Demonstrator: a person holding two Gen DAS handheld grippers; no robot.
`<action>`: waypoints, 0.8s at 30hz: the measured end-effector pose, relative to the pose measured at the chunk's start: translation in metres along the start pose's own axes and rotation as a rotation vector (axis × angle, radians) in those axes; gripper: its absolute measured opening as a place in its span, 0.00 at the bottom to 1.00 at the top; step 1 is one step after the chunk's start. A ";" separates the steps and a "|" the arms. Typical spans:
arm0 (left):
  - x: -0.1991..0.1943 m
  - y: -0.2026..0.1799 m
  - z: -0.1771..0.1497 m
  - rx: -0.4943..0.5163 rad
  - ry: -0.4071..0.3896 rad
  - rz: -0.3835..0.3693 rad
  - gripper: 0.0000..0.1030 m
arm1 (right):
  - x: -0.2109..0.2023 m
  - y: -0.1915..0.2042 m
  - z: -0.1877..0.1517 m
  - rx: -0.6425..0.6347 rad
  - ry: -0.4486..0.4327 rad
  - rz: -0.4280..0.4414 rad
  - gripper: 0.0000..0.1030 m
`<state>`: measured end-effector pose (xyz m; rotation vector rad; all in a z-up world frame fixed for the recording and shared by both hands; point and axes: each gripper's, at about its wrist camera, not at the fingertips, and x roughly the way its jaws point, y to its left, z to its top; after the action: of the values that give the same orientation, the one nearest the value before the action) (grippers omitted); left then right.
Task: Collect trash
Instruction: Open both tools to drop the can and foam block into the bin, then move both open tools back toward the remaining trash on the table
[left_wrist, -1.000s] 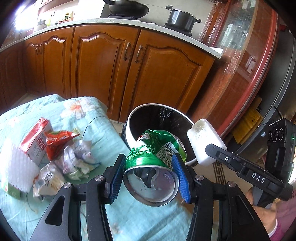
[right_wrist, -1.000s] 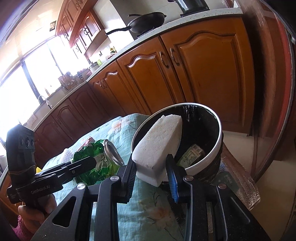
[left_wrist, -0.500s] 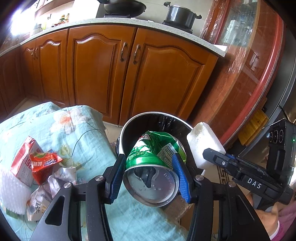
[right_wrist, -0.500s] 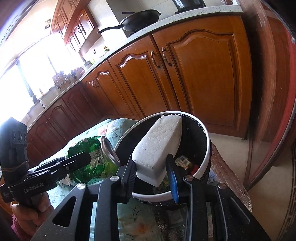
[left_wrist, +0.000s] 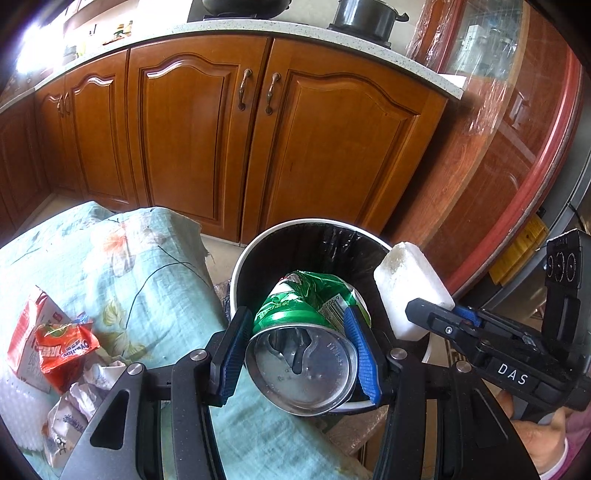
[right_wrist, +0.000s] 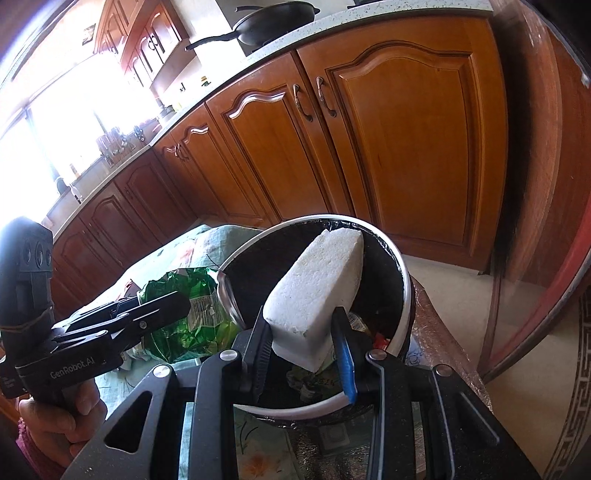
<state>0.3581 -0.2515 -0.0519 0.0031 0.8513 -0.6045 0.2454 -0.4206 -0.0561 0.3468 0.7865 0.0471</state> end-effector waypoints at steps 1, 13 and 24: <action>0.002 0.000 0.001 -0.001 0.001 0.002 0.49 | 0.000 0.000 0.000 -0.001 0.003 0.000 0.31; 0.009 -0.004 0.007 -0.019 0.008 0.027 0.56 | 0.007 -0.005 0.007 -0.002 0.018 -0.008 0.40; -0.034 0.013 -0.021 -0.078 -0.048 0.028 0.75 | -0.016 -0.001 0.000 0.044 -0.039 0.024 0.67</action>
<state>0.3332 -0.2184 -0.0446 -0.0696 0.8267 -0.5434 0.2339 -0.4245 -0.0460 0.3981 0.7453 0.0454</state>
